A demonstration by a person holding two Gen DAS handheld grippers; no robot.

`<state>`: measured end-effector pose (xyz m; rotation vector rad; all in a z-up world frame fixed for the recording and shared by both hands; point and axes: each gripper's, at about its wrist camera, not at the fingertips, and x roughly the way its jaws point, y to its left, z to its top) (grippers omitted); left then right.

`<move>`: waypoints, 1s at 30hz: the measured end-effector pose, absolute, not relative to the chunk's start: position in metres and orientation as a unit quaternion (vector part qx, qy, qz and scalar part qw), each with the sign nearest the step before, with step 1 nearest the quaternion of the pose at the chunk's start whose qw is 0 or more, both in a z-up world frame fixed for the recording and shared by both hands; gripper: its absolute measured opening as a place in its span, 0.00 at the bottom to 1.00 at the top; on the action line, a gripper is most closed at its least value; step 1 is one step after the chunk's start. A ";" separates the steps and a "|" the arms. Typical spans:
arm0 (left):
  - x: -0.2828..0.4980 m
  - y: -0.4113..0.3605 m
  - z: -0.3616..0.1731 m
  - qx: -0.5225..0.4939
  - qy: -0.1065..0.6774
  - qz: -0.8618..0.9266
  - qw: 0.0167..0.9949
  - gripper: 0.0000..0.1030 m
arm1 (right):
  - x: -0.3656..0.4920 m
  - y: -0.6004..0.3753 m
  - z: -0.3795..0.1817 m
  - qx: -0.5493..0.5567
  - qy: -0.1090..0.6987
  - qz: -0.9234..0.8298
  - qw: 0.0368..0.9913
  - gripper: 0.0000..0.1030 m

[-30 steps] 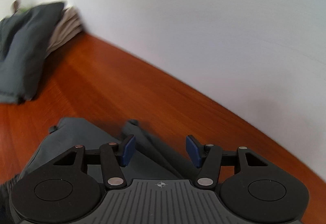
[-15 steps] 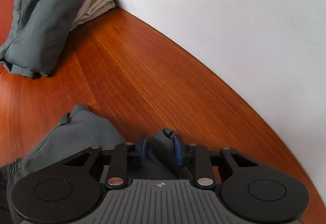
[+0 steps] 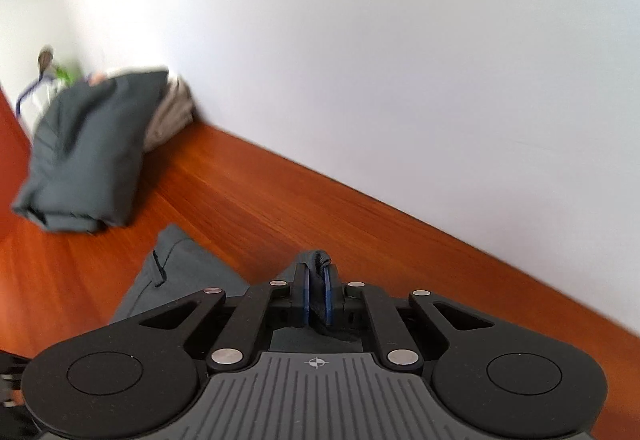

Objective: Fold clothes

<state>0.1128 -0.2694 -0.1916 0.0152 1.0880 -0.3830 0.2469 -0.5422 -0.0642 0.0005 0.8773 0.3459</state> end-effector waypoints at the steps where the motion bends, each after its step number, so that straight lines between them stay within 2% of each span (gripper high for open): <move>1: 0.113 -0.269 -0.192 0.006 0.514 -0.179 0.839 0.43 | 0.228 -0.547 -0.054 0.010 0.416 0.159 0.895 0.09; 7: 0.106 -0.260 -0.187 -0.026 0.516 -0.176 0.838 0.43 | 0.113 -0.560 -0.019 0.061 0.414 0.131 0.899 0.08; 16: 0.057 -0.220 -0.138 -0.087 0.445 -0.204 0.867 0.46 | -0.027 -0.554 -0.038 0.111 0.474 0.109 0.867 0.08; 22: 0.048 -0.222 -0.123 -0.076 0.424 -0.238 0.871 0.51 | -0.055 -0.542 -0.050 0.145 0.469 0.111 0.864 0.08; 25: 0.051 -0.238 -0.128 -0.069 0.439 -0.257 0.858 0.55 | -0.048 -0.542 -0.034 0.164 0.434 0.113 0.879 0.07; 30: 0.057 -0.266 -0.135 -0.049 0.440 -0.285 0.850 0.55 | -0.034 -0.574 0.007 0.231 0.355 0.079 0.903 0.07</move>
